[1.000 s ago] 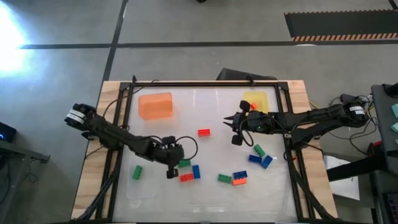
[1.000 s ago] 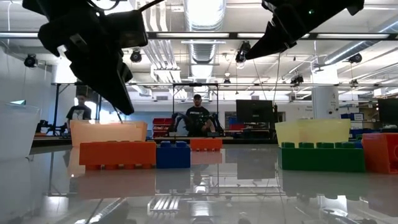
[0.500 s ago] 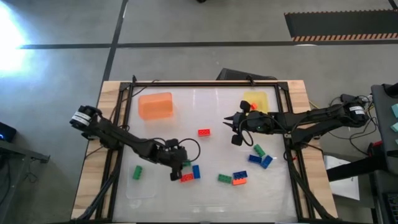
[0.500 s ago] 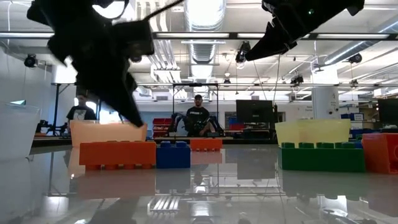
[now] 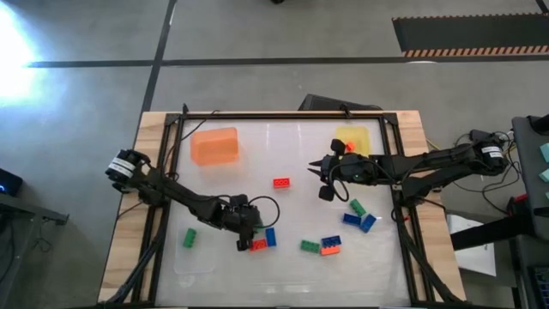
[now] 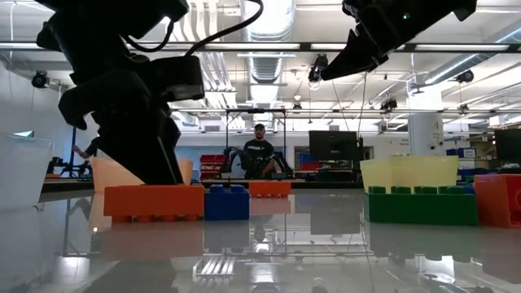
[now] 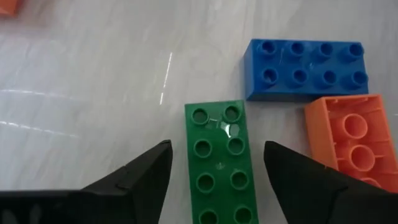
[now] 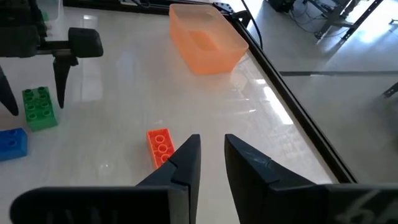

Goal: Sort & place blocks by color
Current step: Put the green game piece into the transparent bin

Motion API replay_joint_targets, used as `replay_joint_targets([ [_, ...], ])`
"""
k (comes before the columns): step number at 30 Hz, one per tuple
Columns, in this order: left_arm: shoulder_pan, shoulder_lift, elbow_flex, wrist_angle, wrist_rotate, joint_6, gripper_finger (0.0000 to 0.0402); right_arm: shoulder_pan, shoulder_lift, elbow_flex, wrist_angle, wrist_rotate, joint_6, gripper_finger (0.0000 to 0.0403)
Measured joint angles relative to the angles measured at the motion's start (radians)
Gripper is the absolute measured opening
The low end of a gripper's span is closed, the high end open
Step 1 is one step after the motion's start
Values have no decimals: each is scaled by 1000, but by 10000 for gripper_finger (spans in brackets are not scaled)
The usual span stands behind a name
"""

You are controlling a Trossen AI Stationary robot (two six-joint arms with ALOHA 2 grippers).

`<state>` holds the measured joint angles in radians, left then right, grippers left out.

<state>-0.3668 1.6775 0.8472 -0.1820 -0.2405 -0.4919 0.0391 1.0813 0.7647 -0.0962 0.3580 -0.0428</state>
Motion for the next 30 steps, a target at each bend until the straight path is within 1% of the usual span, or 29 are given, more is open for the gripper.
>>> replay_joint_targets([
  [3,0,1,-2,4,0,0,201,0,0,0,0,0,1,65],
  [9,0,0,-4,3,0,0,120,0,0,0,1,0,6,62],
  [17,0,-49,22,-25,0,-1,120,0,0,0,-1,0,6,61],
  [24,-28,-163,139,-239,16,-36,120,0,0,0,-2,0,6,60],
  [27,-52,-217,194,-355,26,-100,120,0,0,0,-1,0,9,60],
  [30,-85,-265,230,-495,27,-216,120,0,0,0,-2,0,9,59],
])
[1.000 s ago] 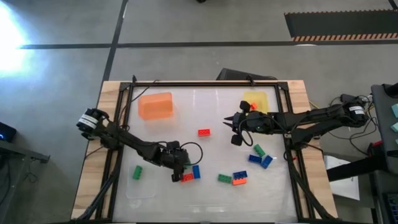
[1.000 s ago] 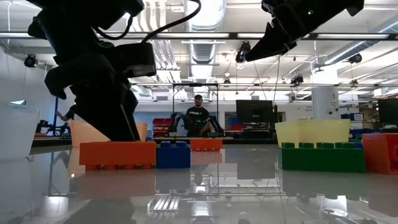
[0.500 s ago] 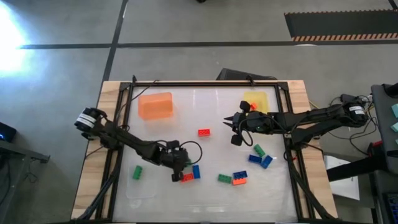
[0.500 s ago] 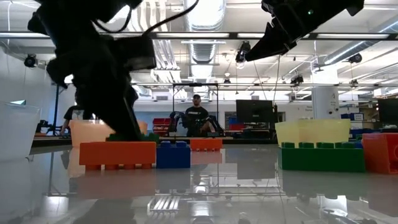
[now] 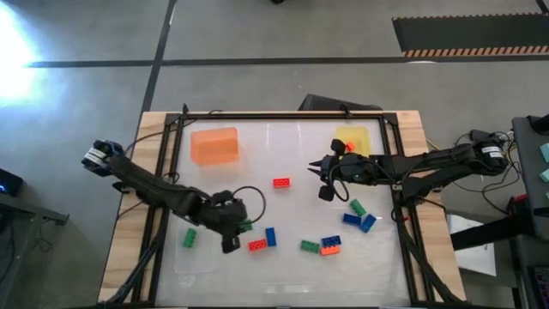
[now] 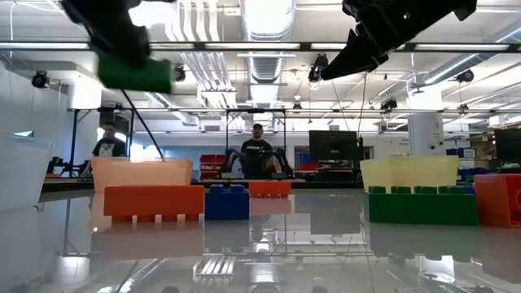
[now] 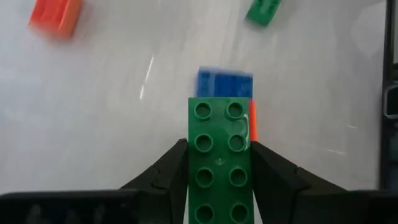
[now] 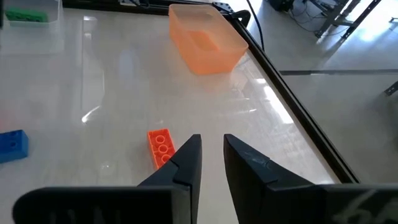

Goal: Sort & place blocks by color
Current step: Put the green game piece into the transparent bin

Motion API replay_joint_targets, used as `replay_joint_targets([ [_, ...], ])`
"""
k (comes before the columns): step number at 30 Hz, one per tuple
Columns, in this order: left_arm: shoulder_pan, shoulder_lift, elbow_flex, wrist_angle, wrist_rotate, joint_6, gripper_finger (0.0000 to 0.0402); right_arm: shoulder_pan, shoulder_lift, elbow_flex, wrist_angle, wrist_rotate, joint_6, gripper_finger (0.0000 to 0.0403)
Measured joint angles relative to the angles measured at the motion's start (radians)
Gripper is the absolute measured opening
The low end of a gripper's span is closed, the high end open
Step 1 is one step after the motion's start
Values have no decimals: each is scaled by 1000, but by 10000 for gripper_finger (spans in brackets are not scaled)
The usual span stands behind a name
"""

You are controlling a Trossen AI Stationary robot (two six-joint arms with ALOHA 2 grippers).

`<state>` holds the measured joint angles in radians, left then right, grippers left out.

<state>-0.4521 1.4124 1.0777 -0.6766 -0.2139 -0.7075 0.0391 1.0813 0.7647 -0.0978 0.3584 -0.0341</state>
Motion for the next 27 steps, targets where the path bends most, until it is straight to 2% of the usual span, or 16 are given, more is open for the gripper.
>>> replay_joint_targets([
  [6,-86,-58,18,-246,34,-356,120,0,0,0,3,0,-10,60],
  [9,-129,-59,19,-372,139,-536,120,0,0,0,6,0,-15,59],
  [13,-186,-58,8,-439,277,-718,124,0,0,0,6,0,-19,61],
  [18,-220,-45,1,-499,307,-844,127,0,0,0,6,0,-22,59],
  [27,-222,-16,-38,-542,308,-947,129,0,0,0,6,0,-20,58],
])
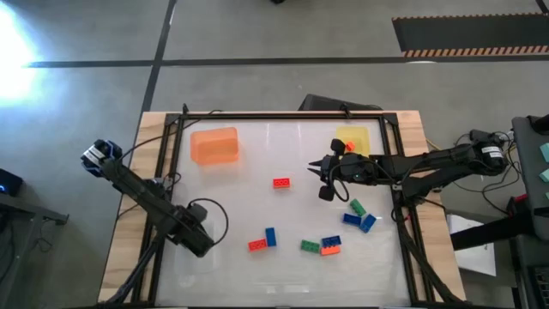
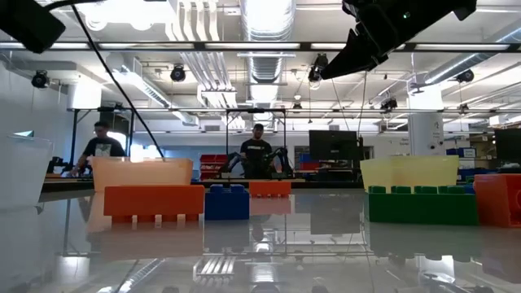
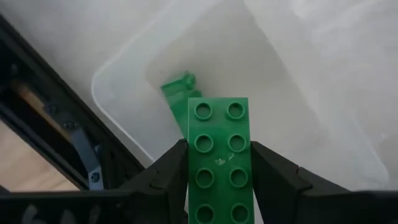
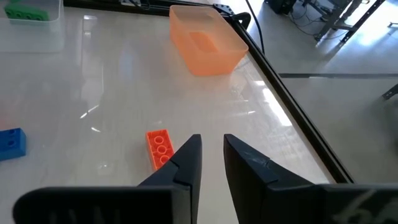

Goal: Sort & place blocks by color
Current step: Put the green game piece into the transparent bin, then put the orange game piece into the yellow bin

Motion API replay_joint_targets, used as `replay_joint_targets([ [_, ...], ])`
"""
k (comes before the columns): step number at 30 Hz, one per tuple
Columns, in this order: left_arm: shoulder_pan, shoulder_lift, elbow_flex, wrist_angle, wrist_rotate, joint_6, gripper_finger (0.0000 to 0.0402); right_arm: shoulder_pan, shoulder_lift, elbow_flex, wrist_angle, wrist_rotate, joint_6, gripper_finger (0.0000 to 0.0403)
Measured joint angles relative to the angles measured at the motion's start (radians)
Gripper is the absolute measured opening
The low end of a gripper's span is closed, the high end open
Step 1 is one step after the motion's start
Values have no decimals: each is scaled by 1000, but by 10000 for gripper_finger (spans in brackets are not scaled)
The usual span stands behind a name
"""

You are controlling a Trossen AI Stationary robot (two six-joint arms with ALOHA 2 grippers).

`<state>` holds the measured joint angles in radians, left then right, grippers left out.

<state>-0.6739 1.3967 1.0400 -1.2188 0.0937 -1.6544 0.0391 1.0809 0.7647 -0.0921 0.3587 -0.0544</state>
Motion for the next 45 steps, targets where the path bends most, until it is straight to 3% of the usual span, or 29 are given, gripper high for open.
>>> replay_joint_targets([
  [20,0,5,-35,6,19,-42,131,0,0,0,0,0,2,57],
  [25,0,5,-35,7,19,-43,156,0,0,0,15,1,1,57],
  [29,0,4,-35,7,19,-43,180,-11,0,0,154,30,-85,56],
  [35,0,4,-35,11,18,-42,191,-82,0,2,506,34,-311,56],
  [39,0,4,-28,12,19,-41,191,-166,0,18,660,35,-321,56],
  [45,0,4,-10,19,18,-41,191,-237,-6,27,651,20,-305,56],
])
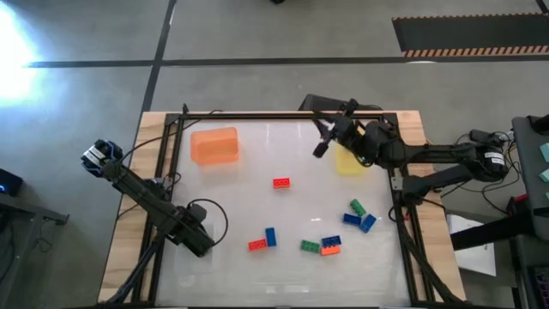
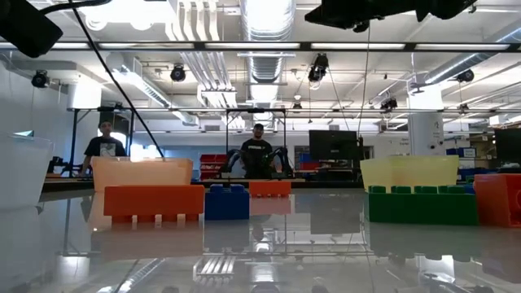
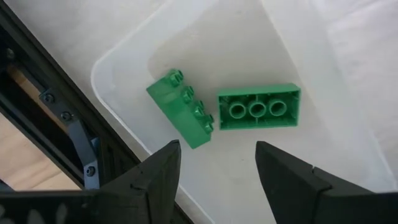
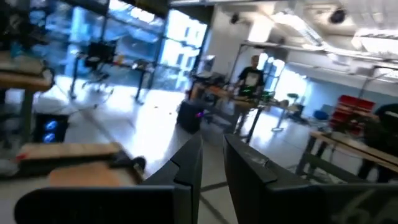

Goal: Sort & place blocks by color
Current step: Put the orange game piece into the yellow bin

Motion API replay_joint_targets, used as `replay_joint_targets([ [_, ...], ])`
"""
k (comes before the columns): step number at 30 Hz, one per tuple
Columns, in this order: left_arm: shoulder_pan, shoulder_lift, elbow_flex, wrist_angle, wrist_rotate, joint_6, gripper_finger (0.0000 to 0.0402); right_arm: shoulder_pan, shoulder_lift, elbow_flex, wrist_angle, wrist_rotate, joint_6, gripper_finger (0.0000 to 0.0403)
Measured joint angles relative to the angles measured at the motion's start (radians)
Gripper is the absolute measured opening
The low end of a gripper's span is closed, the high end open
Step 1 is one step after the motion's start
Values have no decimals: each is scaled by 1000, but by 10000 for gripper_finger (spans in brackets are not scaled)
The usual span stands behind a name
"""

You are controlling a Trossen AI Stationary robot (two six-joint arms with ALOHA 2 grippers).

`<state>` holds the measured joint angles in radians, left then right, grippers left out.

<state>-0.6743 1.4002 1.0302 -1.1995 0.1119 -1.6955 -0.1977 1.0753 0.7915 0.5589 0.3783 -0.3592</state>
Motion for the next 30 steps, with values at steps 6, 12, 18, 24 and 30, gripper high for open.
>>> replay_joint_targets([
  [6,0,0,-1,85,-20,31,192,74,0,-1,-201,-108,55,56],
  [12,0,0,2,119,-53,56,192,140,2,-2,-390,-110,76,56],
  [18,1,0,-4,117,-65,63,192,143,3,-2,-415,-108,106,56],
  [24,4,0,0,119,-81,79,192,143,7,-2,-383,-108,106,56],
  [30,6,0,-2,119,-96,84,192,143,7,-2,-382,-108,106,56],
])
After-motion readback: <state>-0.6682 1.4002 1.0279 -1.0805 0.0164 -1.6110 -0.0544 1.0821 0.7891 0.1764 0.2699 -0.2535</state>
